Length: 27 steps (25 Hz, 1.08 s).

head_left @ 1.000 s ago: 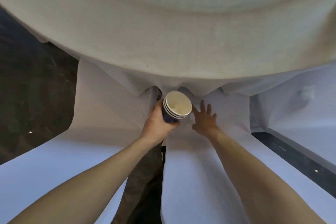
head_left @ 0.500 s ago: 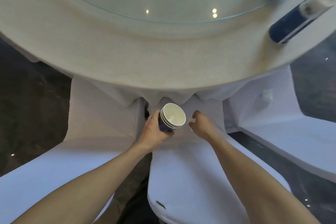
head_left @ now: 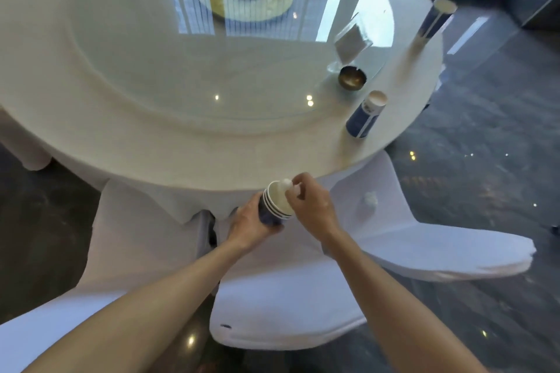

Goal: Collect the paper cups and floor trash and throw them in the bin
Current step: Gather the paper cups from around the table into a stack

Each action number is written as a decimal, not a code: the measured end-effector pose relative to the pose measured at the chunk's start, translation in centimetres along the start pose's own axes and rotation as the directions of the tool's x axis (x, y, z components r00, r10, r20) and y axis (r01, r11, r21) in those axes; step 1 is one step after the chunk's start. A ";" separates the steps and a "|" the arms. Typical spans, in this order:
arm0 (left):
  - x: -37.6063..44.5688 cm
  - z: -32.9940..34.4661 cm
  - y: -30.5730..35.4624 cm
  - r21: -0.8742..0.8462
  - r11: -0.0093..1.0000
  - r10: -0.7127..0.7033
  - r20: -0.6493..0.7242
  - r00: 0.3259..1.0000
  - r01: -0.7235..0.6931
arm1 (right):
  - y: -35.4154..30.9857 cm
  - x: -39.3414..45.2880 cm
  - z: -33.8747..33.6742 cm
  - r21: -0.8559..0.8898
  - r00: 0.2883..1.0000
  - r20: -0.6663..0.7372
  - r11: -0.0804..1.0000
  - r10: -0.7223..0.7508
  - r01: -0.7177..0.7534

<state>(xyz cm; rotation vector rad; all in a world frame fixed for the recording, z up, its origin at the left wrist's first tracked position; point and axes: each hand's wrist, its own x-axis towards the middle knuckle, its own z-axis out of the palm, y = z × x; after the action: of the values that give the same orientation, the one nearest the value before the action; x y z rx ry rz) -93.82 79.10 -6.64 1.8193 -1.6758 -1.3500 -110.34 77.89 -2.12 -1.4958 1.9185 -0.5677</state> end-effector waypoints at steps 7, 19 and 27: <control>-3.6 5.1 5.7 0.041 0.999 -0.001 -0.126 0.992 0.007 | 3.9 -3.1 -7.2 -0.106 0.957 0.173 0.962 -0.232 0.252; -6.7 17.3 14.7 -0.001 1.000 0.018 -0.254 0.967 -0.019 | 11.2 -6.1 -20.5 -0.088 0.836 0.451 0.917 -0.312 0.389; -1.9 18.5 16.8 -0.177 0.984 -0.083 -0.349 0.934 0.021 | 12.8 2.9 -24.5 -0.124 0.890 0.203 0.891 -0.408 0.437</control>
<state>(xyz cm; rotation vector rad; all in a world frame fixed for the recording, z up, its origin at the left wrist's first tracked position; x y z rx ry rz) -118.18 82.89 -2.34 1.8826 -1.2937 -1.0658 -136.91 77.36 5.99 -2.0276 1.5398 -0.4521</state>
